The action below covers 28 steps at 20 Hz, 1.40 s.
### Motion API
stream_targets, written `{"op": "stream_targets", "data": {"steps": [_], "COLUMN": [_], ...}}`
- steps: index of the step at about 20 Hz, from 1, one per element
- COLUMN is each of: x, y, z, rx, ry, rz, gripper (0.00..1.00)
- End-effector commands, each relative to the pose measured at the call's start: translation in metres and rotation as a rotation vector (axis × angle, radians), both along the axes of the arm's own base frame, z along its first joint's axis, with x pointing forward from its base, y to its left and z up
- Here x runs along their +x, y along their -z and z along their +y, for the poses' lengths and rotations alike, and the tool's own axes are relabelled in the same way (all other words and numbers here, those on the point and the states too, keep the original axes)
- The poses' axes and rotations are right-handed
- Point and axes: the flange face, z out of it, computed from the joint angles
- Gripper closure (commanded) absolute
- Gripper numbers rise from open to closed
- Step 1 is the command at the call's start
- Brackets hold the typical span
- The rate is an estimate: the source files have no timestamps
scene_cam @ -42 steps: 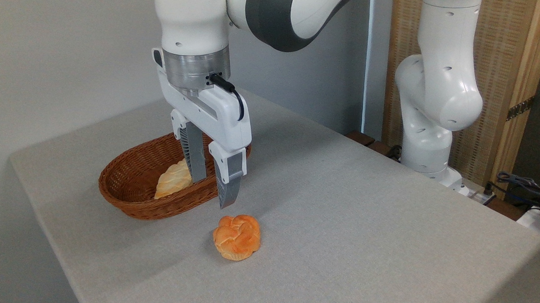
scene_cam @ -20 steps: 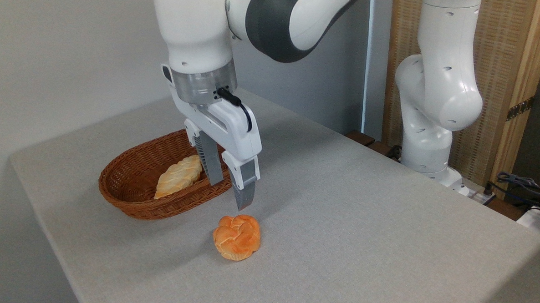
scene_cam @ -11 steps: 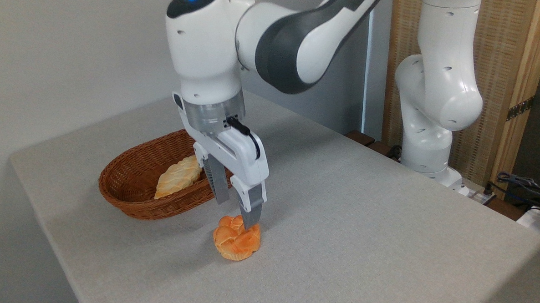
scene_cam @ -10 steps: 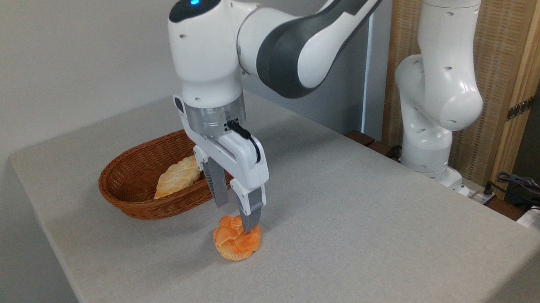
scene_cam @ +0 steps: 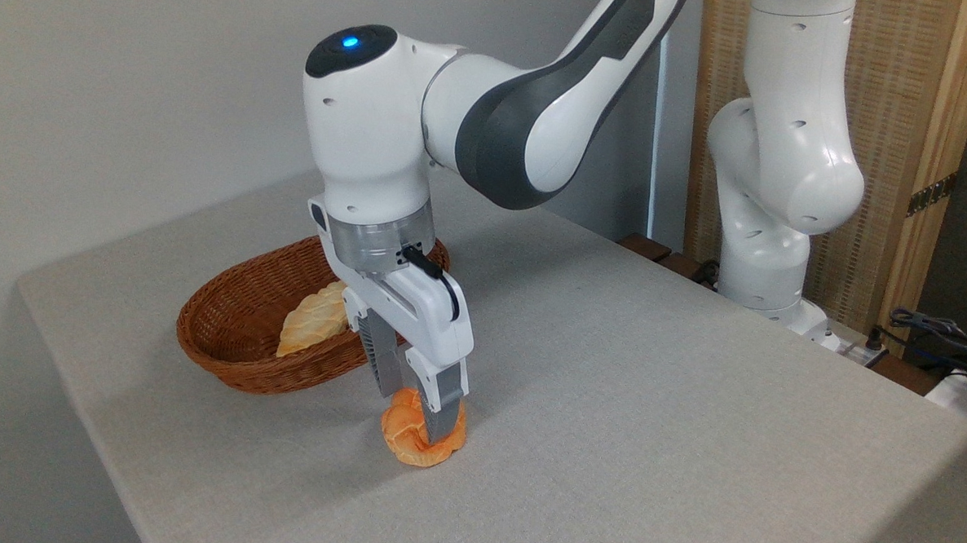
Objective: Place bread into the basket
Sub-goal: 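Close the gripper on the bread roll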
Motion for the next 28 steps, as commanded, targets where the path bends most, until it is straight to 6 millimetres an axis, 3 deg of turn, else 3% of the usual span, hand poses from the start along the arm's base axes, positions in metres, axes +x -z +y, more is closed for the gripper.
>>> {"op": "stream_targets", "data": {"steps": [1,7,10,12,14,23,28], "x": [-0.003,-0.015,-0.015,-0.016,-0.016,-0.015,-0.013], "y": [0.004,0.027,0.028,0.027,0.026,0.022,0.002], "z": [0.002,0.001,0.001,0.002,0.004,0.006,0.009], "rx": [0.011,0.013,0.012,0.01,0.009,0.007,-0.005], "ry": [0.046,0.068,0.072,0.069,0.068,0.065,0.059], "rz": [-0.009,0.041,0.043,0.041,0.04,0.031,-0.006], "gripper": [0.0,0.0,0.02,0.31,0.48,0.49,0.49]}}
